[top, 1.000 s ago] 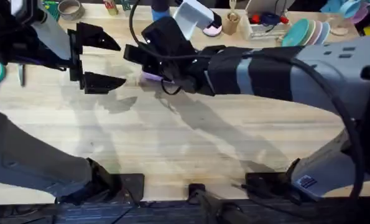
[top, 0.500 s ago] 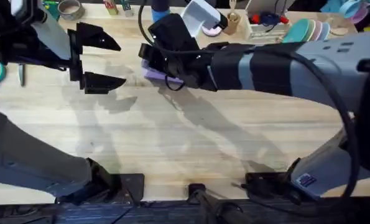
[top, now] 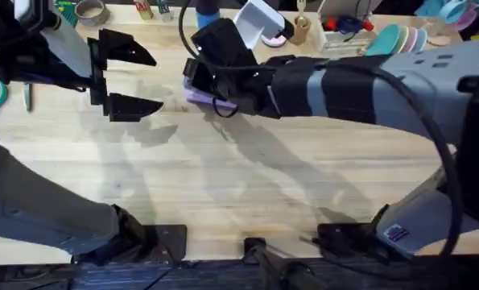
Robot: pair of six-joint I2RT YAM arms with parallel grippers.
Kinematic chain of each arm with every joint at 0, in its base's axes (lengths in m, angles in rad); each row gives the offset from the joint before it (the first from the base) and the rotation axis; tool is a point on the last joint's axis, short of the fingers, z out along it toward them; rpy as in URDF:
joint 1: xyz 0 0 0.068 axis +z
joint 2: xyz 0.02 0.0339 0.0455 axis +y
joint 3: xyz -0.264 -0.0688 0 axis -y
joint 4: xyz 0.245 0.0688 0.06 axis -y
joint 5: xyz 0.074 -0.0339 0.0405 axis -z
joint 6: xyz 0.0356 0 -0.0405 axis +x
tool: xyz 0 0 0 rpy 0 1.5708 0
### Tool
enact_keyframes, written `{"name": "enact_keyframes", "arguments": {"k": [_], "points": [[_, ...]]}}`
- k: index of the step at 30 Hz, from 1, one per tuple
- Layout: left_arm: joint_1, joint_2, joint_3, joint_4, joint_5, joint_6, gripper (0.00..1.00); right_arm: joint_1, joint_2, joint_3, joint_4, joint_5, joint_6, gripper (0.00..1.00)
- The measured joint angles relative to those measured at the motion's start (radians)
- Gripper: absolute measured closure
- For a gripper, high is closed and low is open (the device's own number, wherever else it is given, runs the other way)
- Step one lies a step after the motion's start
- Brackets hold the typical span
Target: Unzip the bag, pick up the pens from the table one at a time and place them inside, then zip the bag closed.
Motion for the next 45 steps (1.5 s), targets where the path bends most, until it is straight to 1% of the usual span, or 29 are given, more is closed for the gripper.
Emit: {"name": "enact_keyframes", "arguments": {"k": [6,8,9,11,17,27,31,45], "points": [[0.000,0.000,0.000,0.000,0.000,0.000,0.007,0.000,0.000,0.000,0.004,-0.010,0.000,0.859],[0.000,0.000,0.000,0.000,0.000,0.000,0.008,0.000,0.000,0.000,0.006,-0.019,0.001,0.907],[0.000,0.000,0.000,0.000,0.000,0.000,0.008,0.000,0.000,0.000,0.007,-0.027,0.002,0.948],[0.000,0.000,0.000,0.000,0.000,0.000,0.007,0.000,0.000,0.000,0.007,-0.039,0.003,0.967],[0.000,0.000,0.000,0.000,0.000,0.000,0.007,-0.001,-0.013,0.000,-0.023,-0.061,-0.014,0.969],[0.000,0.000,0.000,0.000,0.000,0.000,0.007,-0.001,-0.116,0.000,-0.128,-0.077,-0.093,0.970],[0.000,0.000,0.000,0.000,0.000,0.000,0.007,-0.001,-0.124,0.000,-0.154,-0.079,-0.105,0.970],[0.000,0.000,0.000,0.000,0.000,0.000,0.007,-0.004,-0.124,0.000,-0.159,-0.103,-0.151,0.971]]}}
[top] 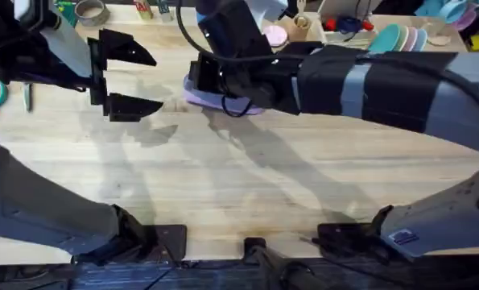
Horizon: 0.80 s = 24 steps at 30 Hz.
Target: Unzip the bag, pick up the pens from the table one at a time and place them inside, then zip the bag closed.
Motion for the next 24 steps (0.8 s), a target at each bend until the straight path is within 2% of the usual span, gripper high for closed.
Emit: {"name": "enact_keyframes", "arguments": {"k": [8,24], "points": [[0.000,0.000,0.000,0.049,0.000,0.001,0.007,-0.012,-0.012,0.000,-0.002,-0.008,-0.019,0.971],[0.000,0.000,0.000,0.049,0.020,0.000,0.007,-0.014,-0.019,0.000,-0.007,-0.009,-0.039,0.972]]}}
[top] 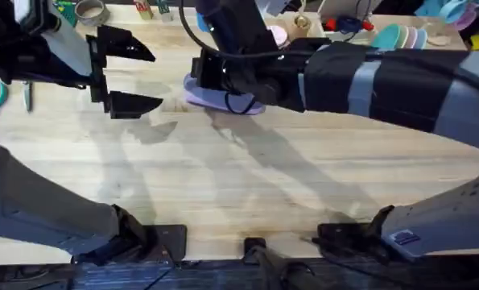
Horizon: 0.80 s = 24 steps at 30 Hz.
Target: Unzip the bag, pick up the pens from the table one at a time and place them inside, then zip the bag closed.
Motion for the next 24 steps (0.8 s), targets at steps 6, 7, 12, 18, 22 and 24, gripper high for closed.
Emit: {"name": "enact_keyframes", "arguments": {"k": [6,7,12,18,22,24], "points": [[0.000,0.000,0.000,0.032,0.006,0.000,0.007,-0.001,0.000,0.000,0.000,-0.007,0.000,0.973],[-0.002,0.000,0.000,0.044,0.006,0.000,0.007,-0.001,0.000,0.000,0.000,-0.007,-0.001,0.973],[-0.019,0.000,0.000,0.125,0.006,0.000,0.007,-0.001,0.000,0.000,0.000,-0.007,-0.003,0.973],[-0.082,0.000,0.000,0.269,0.006,-0.107,0.007,-0.001,0.000,0.000,0.000,-0.007,-0.003,0.973],[-0.126,0.000,0.000,0.346,0.006,-0.222,0.007,-0.001,0.000,0.000,0.000,-0.007,-0.003,0.973],[-0.146,0.001,0.000,0.361,0.006,-0.259,0.007,-0.001,0.000,0.000,0.000,-0.007,-0.003,0.973]]}}
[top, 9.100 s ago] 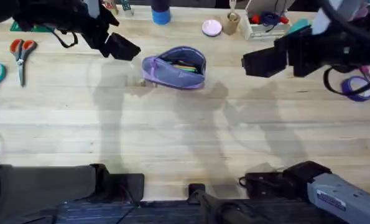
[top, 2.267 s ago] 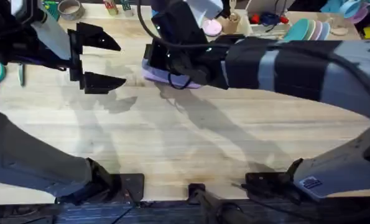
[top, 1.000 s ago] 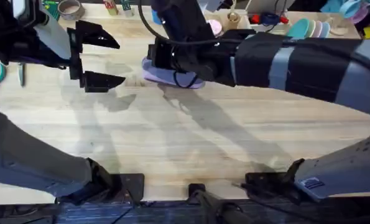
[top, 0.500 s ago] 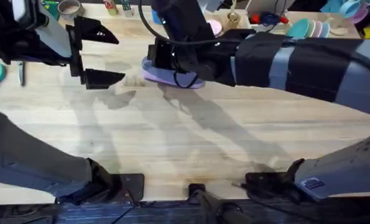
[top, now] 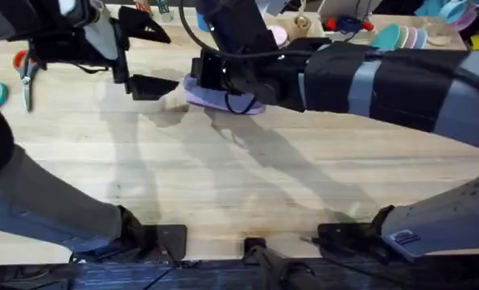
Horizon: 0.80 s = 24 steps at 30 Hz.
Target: Unzip the bag, pick up the pens from the table one at a time and place them inside, then zip the bag closed.
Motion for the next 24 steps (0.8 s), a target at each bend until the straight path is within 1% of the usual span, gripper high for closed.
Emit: {"name": "enact_keyframes", "arguments": {"k": [2,6,10,12,13,18,19,20,24], "points": [[-0.021,0.012,0.001,0.003,0.001,-0.023,0.007,0.000,0.000,0.000,0.000,0.000,0.000,0.973],[-0.058,0.077,0.001,0.002,0.008,-0.051,0.007,0.000,0.000,0.000,0.000,0.000,0.000,0.971],[-0.082,0.143,0.001,0.003,0.039,-0.062,0.006,0.000,0.000,0.000,0.000,0.000,0.000,0.971],[-0.086,0.166,0.001,0.006,0.061,-0.065,0.007,0.000,0.000,0.000,0.000,0.000,0.000,0.971],[-0.086,0.186,0.001,0.015,0.101,-0.068,0.007,0.000,0.000,0.000,0.000,0.000,0.000,0.973],[-0.086,0.203,0.001,0.019,0.137,-0.073,0.007,0.000,0.000,0.000,0.000,0.000,0.000,0.973],[-0.086,0.204,0.001,0.021,0.147,-0.076,0.091,0.000,0.000,0.000,0.000,0.000,0.000,0.972],[-0.087,0.204,0.001,0.021,0.148,-0.076,0.110,0.000,0.000,0.000,0.000,0.000,0.000,0.972],[-0.096,0.204,0.001,0.036,0.146,-0.095,0.118,0.000,0.000,0.000,0.000,0.000,0.000,0.971]]}}
